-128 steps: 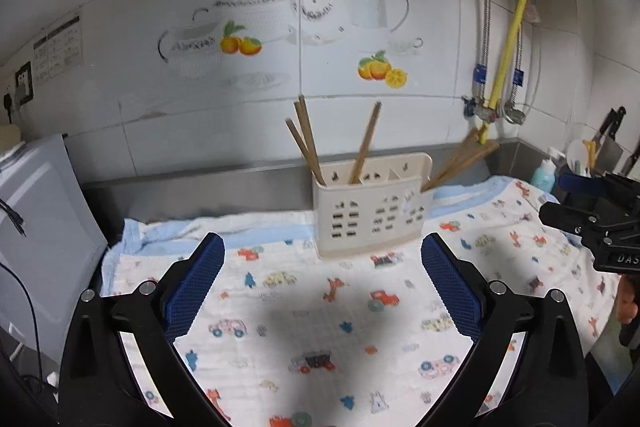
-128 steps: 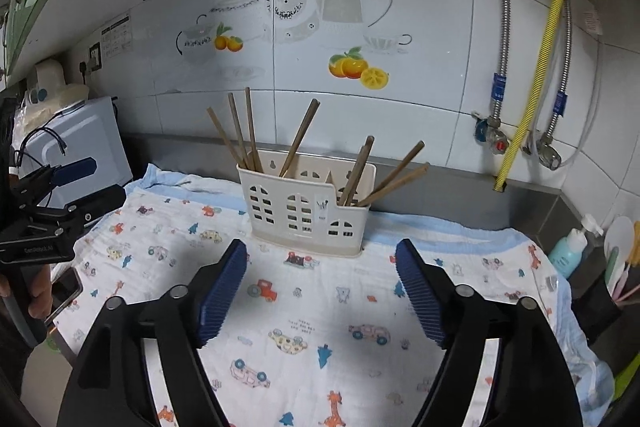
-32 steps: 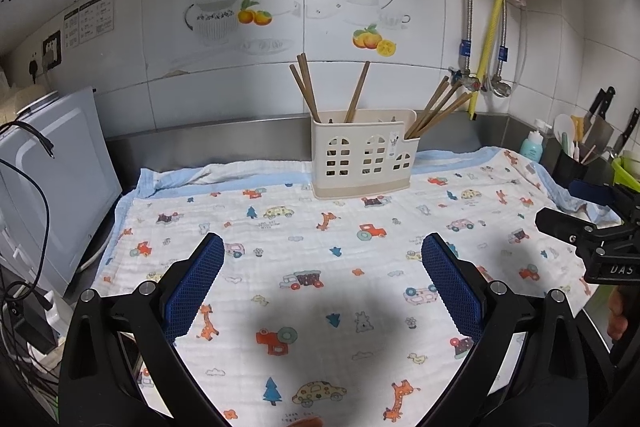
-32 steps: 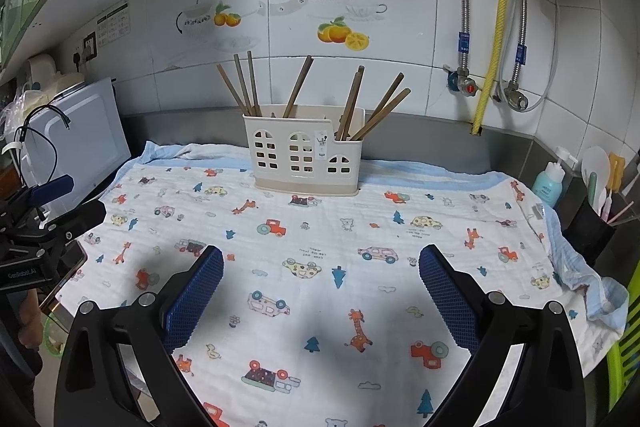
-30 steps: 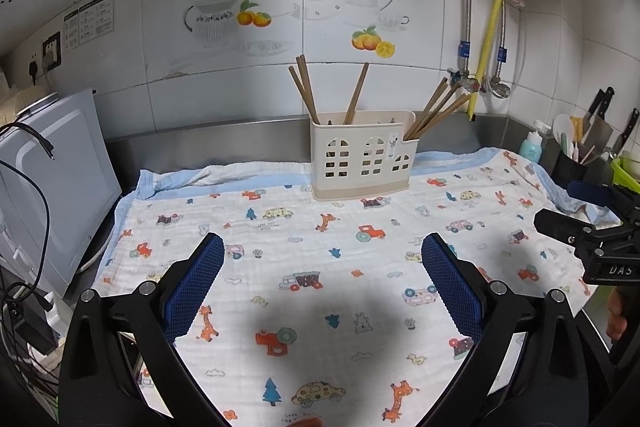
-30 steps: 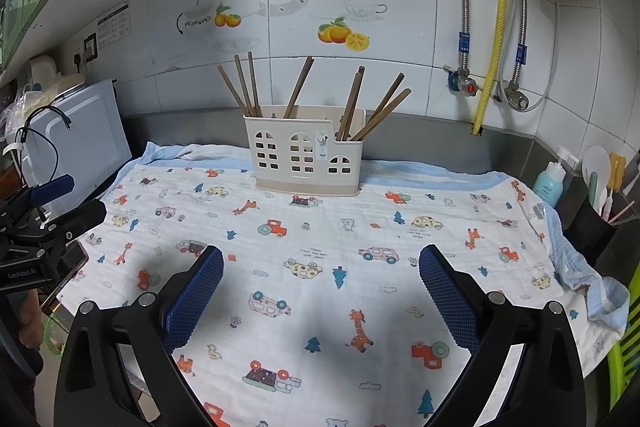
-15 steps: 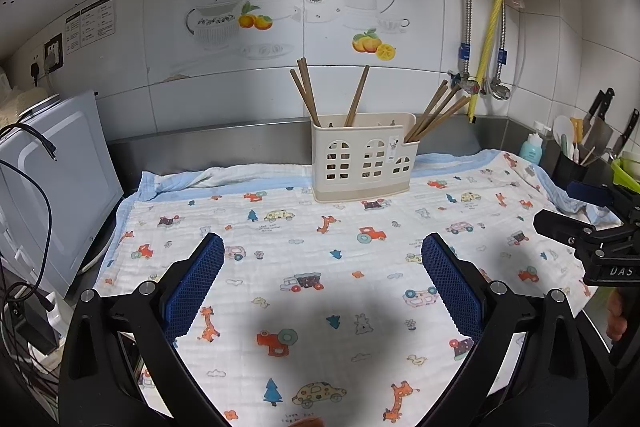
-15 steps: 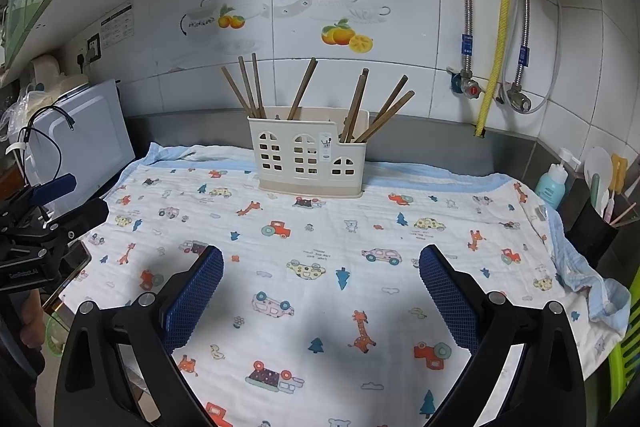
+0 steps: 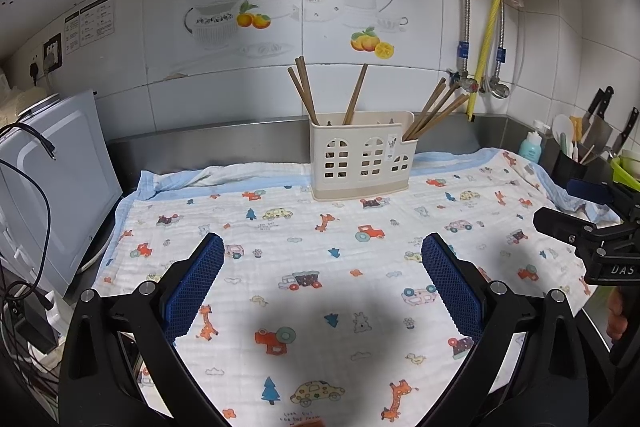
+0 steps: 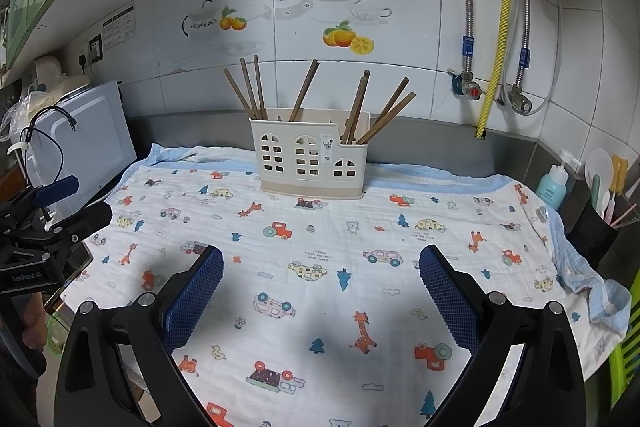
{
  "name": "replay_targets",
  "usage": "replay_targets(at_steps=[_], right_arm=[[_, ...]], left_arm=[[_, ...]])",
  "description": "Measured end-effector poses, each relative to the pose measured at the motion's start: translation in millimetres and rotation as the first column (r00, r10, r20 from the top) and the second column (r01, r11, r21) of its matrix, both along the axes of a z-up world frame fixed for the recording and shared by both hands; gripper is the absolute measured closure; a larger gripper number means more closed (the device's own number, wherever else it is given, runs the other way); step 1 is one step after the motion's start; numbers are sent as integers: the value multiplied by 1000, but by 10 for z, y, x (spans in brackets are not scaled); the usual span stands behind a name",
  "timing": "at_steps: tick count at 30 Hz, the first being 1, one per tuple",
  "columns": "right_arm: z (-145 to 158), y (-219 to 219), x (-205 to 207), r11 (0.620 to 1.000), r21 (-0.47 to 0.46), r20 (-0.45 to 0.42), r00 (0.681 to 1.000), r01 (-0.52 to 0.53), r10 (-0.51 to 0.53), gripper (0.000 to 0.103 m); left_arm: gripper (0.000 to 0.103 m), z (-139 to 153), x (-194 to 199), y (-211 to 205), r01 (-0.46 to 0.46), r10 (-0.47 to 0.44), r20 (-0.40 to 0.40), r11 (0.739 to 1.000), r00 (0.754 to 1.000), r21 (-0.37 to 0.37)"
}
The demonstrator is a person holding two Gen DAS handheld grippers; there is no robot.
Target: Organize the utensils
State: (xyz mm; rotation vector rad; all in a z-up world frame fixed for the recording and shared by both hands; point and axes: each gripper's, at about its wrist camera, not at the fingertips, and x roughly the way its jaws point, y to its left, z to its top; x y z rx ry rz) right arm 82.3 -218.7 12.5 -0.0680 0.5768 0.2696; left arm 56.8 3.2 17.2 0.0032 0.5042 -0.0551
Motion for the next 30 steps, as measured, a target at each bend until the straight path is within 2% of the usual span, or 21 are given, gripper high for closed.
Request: replay_targets(at_steps=[30], right_arm=[[-12,27,-20,1000,1,5,1000,-7,7,8]], left_arm=[[5,-15,-4,-22,2,-2,0,1000,1000,0]])
